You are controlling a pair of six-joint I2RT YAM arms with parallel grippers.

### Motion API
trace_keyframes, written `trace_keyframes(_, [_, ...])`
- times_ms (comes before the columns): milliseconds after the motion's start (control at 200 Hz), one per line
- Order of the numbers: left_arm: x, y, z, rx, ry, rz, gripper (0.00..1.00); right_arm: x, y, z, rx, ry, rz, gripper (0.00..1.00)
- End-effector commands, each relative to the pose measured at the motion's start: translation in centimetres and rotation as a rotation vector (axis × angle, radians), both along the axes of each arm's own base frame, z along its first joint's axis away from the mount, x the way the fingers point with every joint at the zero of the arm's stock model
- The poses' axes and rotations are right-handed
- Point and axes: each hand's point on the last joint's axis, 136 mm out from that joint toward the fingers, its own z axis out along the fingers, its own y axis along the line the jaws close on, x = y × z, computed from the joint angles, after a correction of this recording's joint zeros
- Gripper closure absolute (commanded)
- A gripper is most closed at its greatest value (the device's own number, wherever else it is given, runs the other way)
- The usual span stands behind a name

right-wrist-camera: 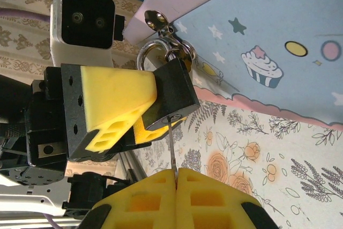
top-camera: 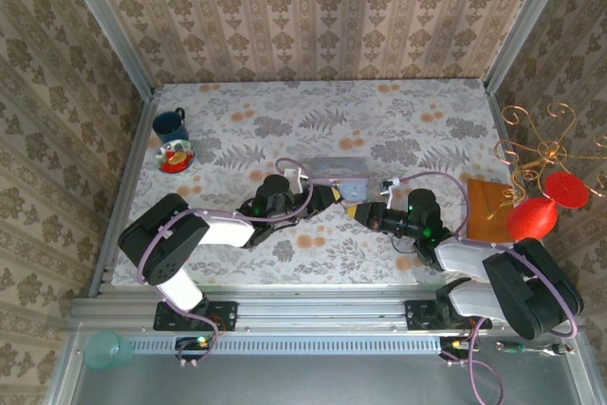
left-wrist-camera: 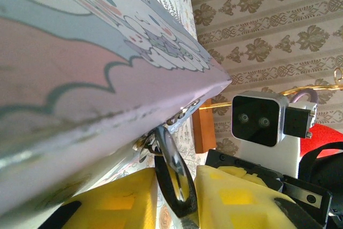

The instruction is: Unlock the padlock with the key

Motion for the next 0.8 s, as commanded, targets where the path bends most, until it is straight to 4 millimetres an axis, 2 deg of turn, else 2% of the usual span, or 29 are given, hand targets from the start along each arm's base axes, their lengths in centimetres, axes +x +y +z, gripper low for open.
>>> trace_keyframes(0, [0.0, -1.1, 1.3, -0.032, -0.048, -0.029, 0.78, -0.1, 0.1, 0.3, -0.006, -0.034, 0.002, 1.0])
trace_keyframes(120, [0.0, -1.0, 1.3, -0.035, -0.045, -0.025, 0.85, -0.1, 0.0, 0.1, -0.012, -0.027, -0.005, 1.0])
trace_keyframes(515, [0.0, -0.7, 2.0, -0.1, -0.013, 0.012, 0.89, 0.5, -1.2, -1.0, -0.005, 0.05, -0.094, 1.0])
trace_keyframes(625, [0.2, -0.5, 2.4, -0.135, 0.0, 0.042, 0.9, 0.6, -1.2, -0.8, 0.011, 0.055, -0.102, 1.0])
trace_keyframes(795, [0.2, -0.6, 2.0, -0.132, 0.01, 0.056, 0.9, 0.4, -0.9, 0.6, 0.07, 0.04, -0.089, 1.0])
